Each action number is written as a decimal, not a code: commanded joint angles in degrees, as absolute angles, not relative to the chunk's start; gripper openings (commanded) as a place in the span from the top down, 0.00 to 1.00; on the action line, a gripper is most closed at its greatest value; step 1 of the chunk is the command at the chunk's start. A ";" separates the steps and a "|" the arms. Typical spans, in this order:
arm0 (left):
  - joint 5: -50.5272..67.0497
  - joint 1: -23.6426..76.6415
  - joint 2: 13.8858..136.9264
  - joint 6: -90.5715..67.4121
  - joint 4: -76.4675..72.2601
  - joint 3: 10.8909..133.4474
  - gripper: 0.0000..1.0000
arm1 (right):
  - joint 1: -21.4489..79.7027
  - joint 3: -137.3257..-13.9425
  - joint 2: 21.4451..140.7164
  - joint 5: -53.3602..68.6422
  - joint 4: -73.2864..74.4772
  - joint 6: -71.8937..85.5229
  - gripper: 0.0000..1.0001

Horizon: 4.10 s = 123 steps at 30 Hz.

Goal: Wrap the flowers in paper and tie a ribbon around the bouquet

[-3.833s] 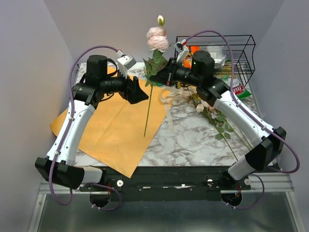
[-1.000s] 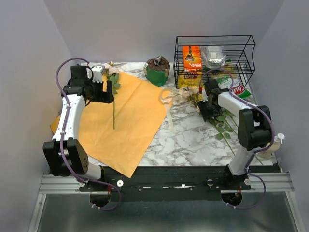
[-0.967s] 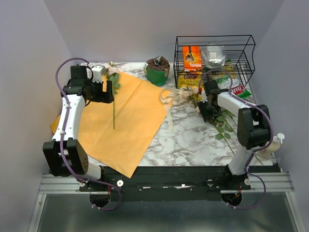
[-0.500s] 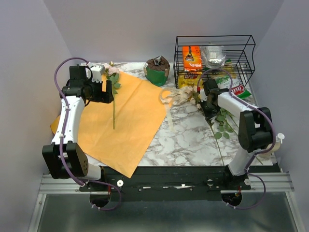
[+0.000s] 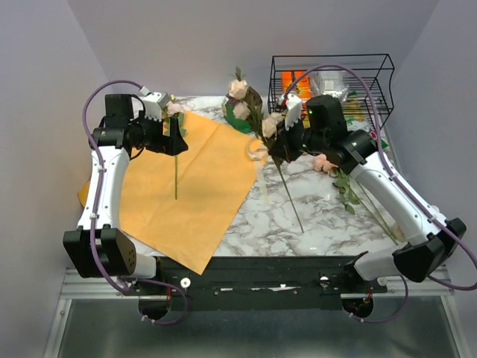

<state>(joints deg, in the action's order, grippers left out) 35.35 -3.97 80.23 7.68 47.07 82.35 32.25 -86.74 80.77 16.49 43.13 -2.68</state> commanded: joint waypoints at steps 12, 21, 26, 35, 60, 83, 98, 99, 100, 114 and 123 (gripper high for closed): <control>54.05 6.24 73.39 -2.19 40.71 81.66 0.01 | 41.75 -104.32 97.81 14.85 10.11 31.72 0.99; 50.62 7.82 75.50 -5.62 36.57 79.98 0.31 | 44.47 -109.60 102.30 18.02 9.93 34.19 0.99; 49.23 7.56 76.64 -9.04 35.51 79.81 1.00 | 44.65 -108.63 103.53 19.07 10.02 34.63 0.99; 30.62 -2.54 82.78 -9.95 38.14 75.85 1.00 | 43.86 -104.26 99.59 5.12 21.79 23.21 0.00; 10.64 -4.75 100.29 3.85 43.85 90.61 0.01 | 16.09 -69.37 88.32 -16.60 41.31 1.32 0.01; 21.01 -4.66 80.33 7.29 46.76 82.00 0.01 | 4.75 -73.30 109.86 -17.93 38.94 -5.89 0.26; 21.80 -4.66 79.89 7.38 47.11 82.88 0.01 | 5.97 -74.26 99.60 -17.86 44.02 -4.23 0.99; 22.41 -4.66 79.72 7.47 47.28 82.97 0.01 | 6.67 -74.53 97.93 -15.23 44.99 -3.78 0.99; 22.85 -4.66 79.46 7.47 47.29 83.23 0.01 | 7.38 -74.71 96.34 -13.55 46.83 -3.61 0.99; 45.07 -0.62 79.19 10.01 53.86 89.29 0.16 | 22.06 -83.76 77.70 27.93 44.42 5.50 0.99; 52.28 8.61 75.06 8.37 49.68 90.53 0.01 | 34.09 -90.78 82.43 19.96 15.58 31.80 0.99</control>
<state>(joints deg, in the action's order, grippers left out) 44.97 6.92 78.28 11.11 53.28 89.95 28.88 -87.53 78.85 20.25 31.46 18.41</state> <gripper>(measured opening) 0.977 0.022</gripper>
